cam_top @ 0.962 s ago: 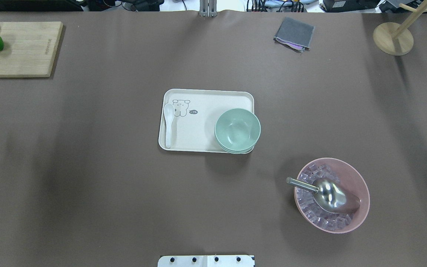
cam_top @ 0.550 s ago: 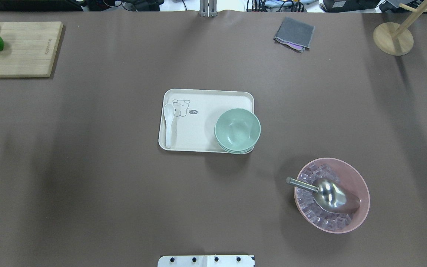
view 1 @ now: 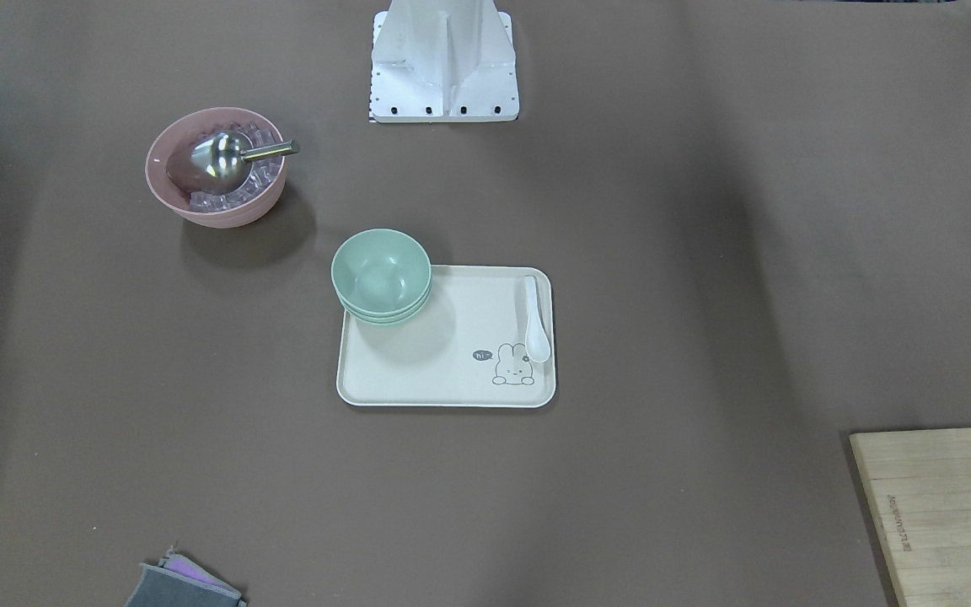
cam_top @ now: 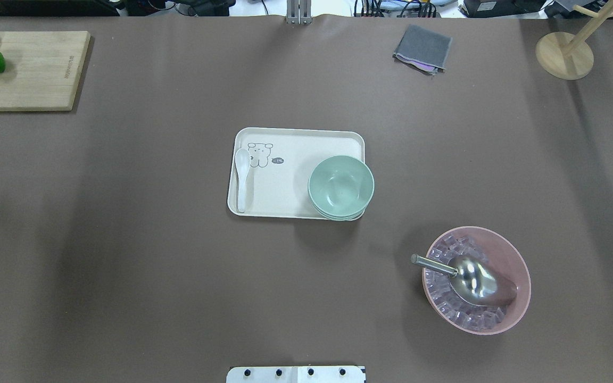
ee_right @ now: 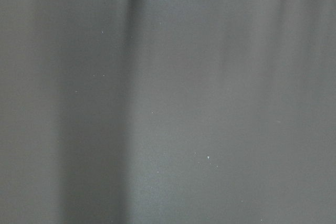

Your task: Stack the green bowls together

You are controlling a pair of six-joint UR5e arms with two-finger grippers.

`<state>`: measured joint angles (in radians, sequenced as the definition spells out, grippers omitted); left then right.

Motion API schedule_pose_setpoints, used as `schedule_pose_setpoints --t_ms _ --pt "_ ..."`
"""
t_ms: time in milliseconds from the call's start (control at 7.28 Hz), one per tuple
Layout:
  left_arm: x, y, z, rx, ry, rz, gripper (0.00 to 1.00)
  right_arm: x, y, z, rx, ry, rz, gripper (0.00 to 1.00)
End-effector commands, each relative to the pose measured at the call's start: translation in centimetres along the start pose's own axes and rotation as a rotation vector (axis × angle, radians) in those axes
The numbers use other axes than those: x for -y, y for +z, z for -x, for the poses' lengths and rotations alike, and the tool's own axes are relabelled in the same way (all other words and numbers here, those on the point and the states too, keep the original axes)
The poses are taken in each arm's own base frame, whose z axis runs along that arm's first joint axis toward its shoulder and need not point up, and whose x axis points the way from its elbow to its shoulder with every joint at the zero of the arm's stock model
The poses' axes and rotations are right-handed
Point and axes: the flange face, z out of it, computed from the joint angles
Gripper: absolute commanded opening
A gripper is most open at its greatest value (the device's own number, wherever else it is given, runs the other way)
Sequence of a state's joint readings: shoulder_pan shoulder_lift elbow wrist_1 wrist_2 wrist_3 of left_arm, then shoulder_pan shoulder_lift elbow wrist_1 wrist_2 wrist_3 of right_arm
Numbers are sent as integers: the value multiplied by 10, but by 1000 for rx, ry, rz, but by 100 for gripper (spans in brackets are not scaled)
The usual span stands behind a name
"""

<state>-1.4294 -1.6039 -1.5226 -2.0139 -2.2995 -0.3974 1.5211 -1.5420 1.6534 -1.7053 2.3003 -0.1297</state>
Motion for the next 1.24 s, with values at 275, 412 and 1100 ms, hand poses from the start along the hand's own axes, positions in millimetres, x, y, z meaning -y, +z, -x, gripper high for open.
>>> schedule_pose_setpoints --t_ms 275,412,1100 --pt "9 -46 5 32 13 84 98 9 -11 8 1 -5 -26 100" --pt "6 -47 9 30 7 84 98 10 -12 10 2 20 -29 100" --pt "-11 -37 34 40 -40 113 98 11 -11 10 15 6 -49 100"
